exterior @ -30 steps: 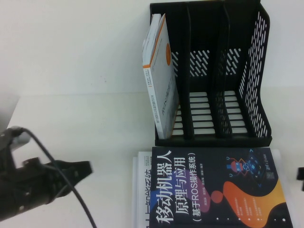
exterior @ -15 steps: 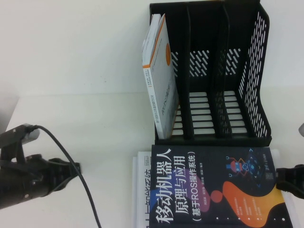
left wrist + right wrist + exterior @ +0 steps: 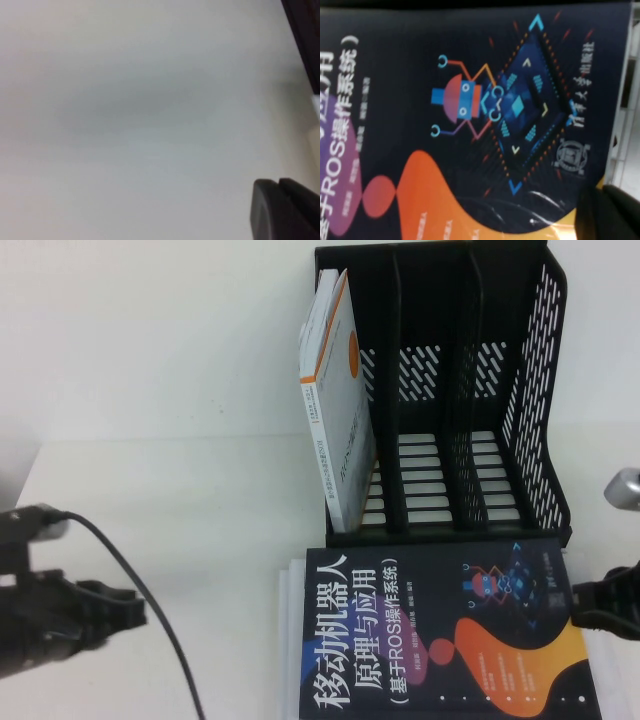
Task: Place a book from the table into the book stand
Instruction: Push book with right arm
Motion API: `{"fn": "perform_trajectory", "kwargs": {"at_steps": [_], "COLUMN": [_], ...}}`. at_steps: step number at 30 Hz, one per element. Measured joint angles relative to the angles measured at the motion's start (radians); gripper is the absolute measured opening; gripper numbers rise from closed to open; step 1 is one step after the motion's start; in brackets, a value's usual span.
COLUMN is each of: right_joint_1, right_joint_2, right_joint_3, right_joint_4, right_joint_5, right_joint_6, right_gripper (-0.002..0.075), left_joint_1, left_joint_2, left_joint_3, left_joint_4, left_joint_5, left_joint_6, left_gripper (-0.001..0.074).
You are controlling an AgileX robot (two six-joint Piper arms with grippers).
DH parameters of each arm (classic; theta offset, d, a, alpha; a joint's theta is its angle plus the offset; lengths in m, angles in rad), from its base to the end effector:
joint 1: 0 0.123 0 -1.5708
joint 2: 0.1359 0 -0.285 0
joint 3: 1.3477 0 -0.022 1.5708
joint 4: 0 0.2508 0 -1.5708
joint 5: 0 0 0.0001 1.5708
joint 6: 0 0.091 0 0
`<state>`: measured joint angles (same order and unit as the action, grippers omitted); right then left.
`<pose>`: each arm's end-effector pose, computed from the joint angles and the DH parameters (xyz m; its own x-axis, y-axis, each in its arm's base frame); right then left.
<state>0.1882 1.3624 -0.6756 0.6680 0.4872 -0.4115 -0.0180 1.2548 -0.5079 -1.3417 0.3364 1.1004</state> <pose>0.2370 0.0720 0.2109 -0.8729 0.0248 -0.4873 -0.1665 0.9236 0.3453 0.2237 -0.0334 0.2090 -0.7136 -0.2014 -0.6710 0.0957 0.9208 -0.3781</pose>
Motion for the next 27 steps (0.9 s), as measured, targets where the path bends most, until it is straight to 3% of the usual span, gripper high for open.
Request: {"fn": "perform_trajectory", "kwargs": {"at_steps": [12,20,27], "right_joint_1": [0.0,0.0,0.0], "right_joint_2": [0.0,0.0,0.0], "right_joint_3": [-0.098,-0.1,-0.1], "right_joint_4": [-0.198,-0.23,-0.27], "right_joint_5": [0.121,0.17,0.209], "right_joint_6": [0.078,0.078,0.078], "right_gripper": [-0.0003,-0.0003,-0.0003], "left_joint_1": [0.0,0.028,0.177], "left_joint_2": [-0.304,-0.273,-0.221], "left_joint_3": [0.0,0.0,-0.004], "left_joint_4": [0.102,0.175,0.423], "left_joint_5": [-0.265,-0.167,-0.065], "left_joint_6": [-0.081,-0.138,-0.493], "left_gripper": [-0.0002,-0.0002,-0.0002]}}
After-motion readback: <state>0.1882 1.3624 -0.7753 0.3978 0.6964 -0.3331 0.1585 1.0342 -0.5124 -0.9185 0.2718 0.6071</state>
